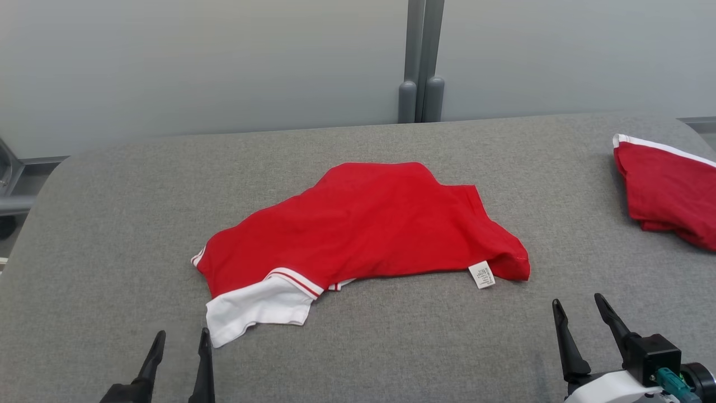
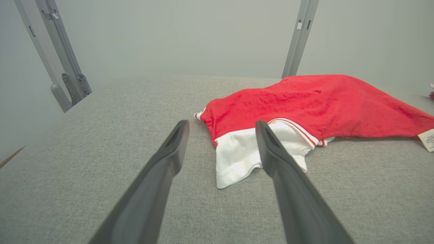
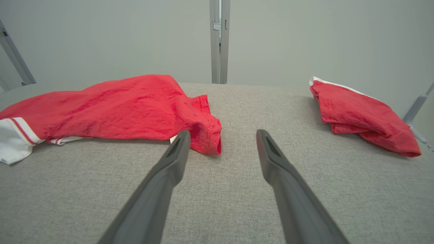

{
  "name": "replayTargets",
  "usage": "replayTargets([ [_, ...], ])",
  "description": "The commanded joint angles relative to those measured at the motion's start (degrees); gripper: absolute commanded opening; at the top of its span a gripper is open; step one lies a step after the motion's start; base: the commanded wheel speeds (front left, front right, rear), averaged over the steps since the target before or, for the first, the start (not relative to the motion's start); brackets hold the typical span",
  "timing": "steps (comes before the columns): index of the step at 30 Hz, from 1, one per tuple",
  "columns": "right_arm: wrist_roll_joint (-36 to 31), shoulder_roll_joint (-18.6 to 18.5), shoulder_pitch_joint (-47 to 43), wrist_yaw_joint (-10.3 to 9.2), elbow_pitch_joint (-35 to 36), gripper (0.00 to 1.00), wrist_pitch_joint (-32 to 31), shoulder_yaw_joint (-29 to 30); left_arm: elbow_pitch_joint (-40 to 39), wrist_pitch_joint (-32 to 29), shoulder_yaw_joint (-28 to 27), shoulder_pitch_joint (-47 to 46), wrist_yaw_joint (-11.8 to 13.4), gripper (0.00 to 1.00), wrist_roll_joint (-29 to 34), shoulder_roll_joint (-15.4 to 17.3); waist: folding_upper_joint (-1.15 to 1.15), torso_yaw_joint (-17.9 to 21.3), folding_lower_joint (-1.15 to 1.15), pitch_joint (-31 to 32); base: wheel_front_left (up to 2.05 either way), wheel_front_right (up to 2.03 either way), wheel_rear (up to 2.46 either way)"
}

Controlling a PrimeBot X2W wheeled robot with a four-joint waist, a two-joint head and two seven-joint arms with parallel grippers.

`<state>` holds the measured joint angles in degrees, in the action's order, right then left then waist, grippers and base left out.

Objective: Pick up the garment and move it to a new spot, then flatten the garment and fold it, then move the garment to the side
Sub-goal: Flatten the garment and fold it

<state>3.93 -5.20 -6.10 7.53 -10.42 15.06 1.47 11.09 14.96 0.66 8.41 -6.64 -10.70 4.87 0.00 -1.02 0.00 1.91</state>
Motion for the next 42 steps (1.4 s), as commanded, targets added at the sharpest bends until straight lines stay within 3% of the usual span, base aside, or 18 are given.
replayTargets([
  [1, 0.54, -0.44, 0.84, -0.08, -0.66, 1.00, 0.27, -0.17, 0.55, 0.21, 0.39, -0.23, -0.34, 1.00, 0.11, -0.20, 0.00, -0.14, 0.00, 0.01, 0.00, 0.00, 0.00],
  [9, 2.34, -4.06, 6.63, -0.08, -8.08, 1.00, 0.26, -3.80, 6.45, 0.17, 2.66, -2.91, -0.77, 1.00, -3.28, -0.78, 0.00, -0.30, 0.00, -1.45, 0.00, 0.00, 0.00],
  [17, 5.57, -7.77, 17.87, -0.09, -19.80, 1.00, -0.94, -6.75, 15.14, -0.20, 7.42, -10.85, -0.89, 1.00, -5.20, 1.68, 0.00, -1.87, 0.00, -5.08, 0.00, 0.00, 0.00],
  [26, 9.37, -7.70, 24.54, -0.08, -29.87, 1.00, -0.44, -11.62, 20.84, 0.22, 9.52, -16.42, -0.85, 1.00, -6.22, 2.65, 0.00, -3.23, 0.00, -7.35, 0.00, 0.00, 0.00],
  [36, 11.73, -7.58, 27.91, -0.08, -34.92, 1.00, 0.18, -14.50, 24.82, 0.18, 11.96, -18.90, -0.85, 1.00, -10.05, 3.08, 0.00, -3.71, 0.00, -7.73, 0.00, 0.00, 0.00],
  [40, 12.55, -7.69, 28.53, -0.08, -35.07, 0.81, 0.23, -14.89, 25.77, 0.19, 12.92, -19.45, -0.85, 1.00, -11.15, 3.60, 0.00, -3.77, 0.00, -7.85, 0.00, 0.00, 0.00],
  [42, 12.69, -7.90, 28.71, -0.08, -34.82, 0.81, 0.24, -14.87, 26.54, -0.01, 13.07, -20.01, -0.85, 1.00, -11.79, 3.96, 0.00, -3.82, 0.00, -8.00, 0.00, 0.00, 0.00],
])
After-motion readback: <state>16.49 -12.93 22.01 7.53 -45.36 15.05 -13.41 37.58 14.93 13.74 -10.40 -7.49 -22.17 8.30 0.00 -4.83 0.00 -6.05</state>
